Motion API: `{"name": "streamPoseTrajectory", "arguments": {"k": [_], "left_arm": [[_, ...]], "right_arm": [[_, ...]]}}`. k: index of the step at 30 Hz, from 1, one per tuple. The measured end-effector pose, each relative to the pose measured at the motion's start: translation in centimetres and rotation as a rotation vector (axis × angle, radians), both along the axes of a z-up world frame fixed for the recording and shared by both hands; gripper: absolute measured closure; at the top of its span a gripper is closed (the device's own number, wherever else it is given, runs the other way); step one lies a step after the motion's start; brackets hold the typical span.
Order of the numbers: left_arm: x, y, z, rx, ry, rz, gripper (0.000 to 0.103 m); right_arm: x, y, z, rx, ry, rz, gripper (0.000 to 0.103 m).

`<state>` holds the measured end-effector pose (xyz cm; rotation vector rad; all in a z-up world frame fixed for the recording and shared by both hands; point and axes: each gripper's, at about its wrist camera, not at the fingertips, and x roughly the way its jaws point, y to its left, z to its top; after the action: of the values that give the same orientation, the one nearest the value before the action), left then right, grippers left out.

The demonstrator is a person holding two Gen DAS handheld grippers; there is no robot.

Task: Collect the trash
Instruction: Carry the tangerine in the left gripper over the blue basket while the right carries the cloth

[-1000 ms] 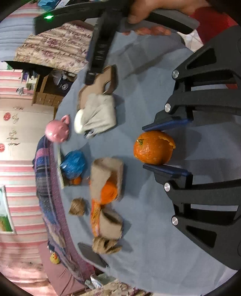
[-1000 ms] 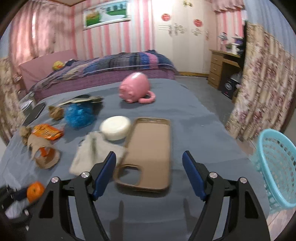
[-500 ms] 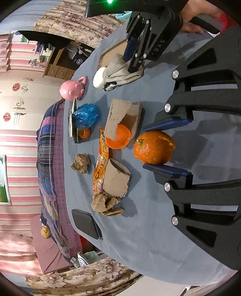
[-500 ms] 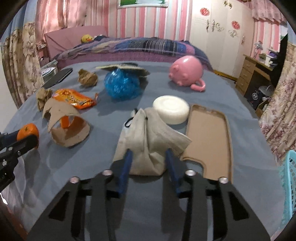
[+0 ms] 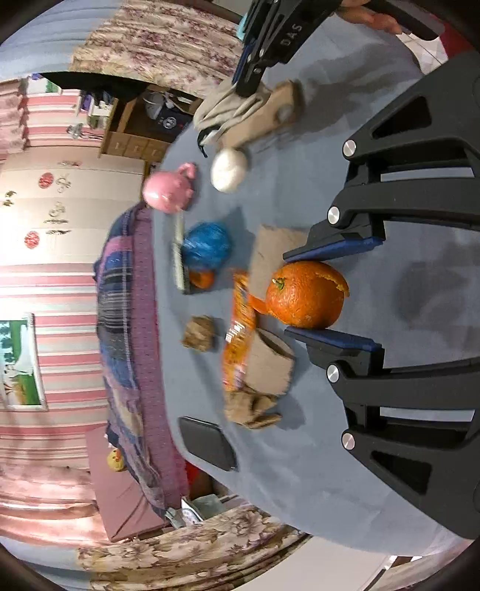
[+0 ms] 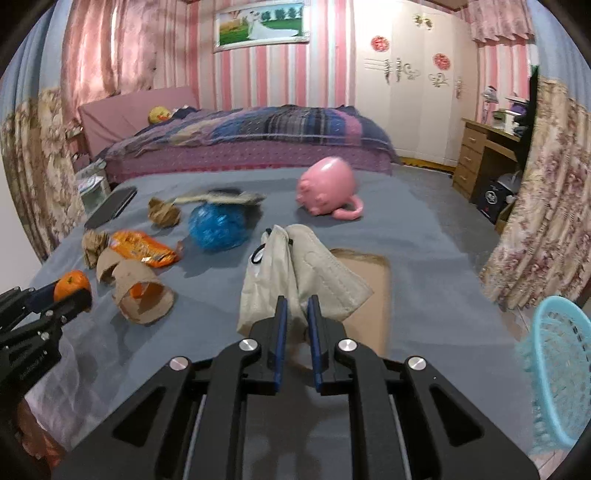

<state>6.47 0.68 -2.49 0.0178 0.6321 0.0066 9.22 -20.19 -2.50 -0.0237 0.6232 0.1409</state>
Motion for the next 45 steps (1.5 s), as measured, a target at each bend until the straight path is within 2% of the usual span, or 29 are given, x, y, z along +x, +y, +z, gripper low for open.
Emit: {"name": "streamPoseTrajectory", "arguments": {"k": [4, 10, 20, 29, 36, 40, 45], "left_arm": [[0.1, -1.9, 2.0, -0.036, -0.022, -0.019, 0.070], [1.2, -6.3, 3.6, -0.047, -0.043, -0.064, 0.070], [3.8, -16.6, 2.9, -0.055, -0.020, -0.192, 0.070], [4.6, -27.2, 1.9, -0.049, -0.019, -0.359, 0.070], [3.8, -36.0, 0.0, -0.051, 0.012, -0.520, 0.070], [3.4, -39.0, -1.0, -0.046, 0.011, -0.590, 0.070], [4.1, -41.6, -1.7, -0.020, 0.021, -0.615, 0.070]], "right_arm": [[-0.7, -4.1, 2.0, 0.020, -0.025, -0.051, 0.091], [-2.0, -10.4, 3.0, -0.034, -0.033, -0.092, 0.091], [-4.3, -21.4, 2.9, -0.018, -0.039, -0.256, 0.091], [-7.5, -30.1, 1.0, -0.041, -0.022, -0.444, 0.091], [-8.7, -34.1, -0.4, -0.016, -0.009, -0.517, 0.091], [-9.0, -35.5, -1.2, 0.004, -0.003, -0.541, 0.091], [-9.0, -36.7, -2.1, 0.027, 0.001, -0.563, 0.091]]}}
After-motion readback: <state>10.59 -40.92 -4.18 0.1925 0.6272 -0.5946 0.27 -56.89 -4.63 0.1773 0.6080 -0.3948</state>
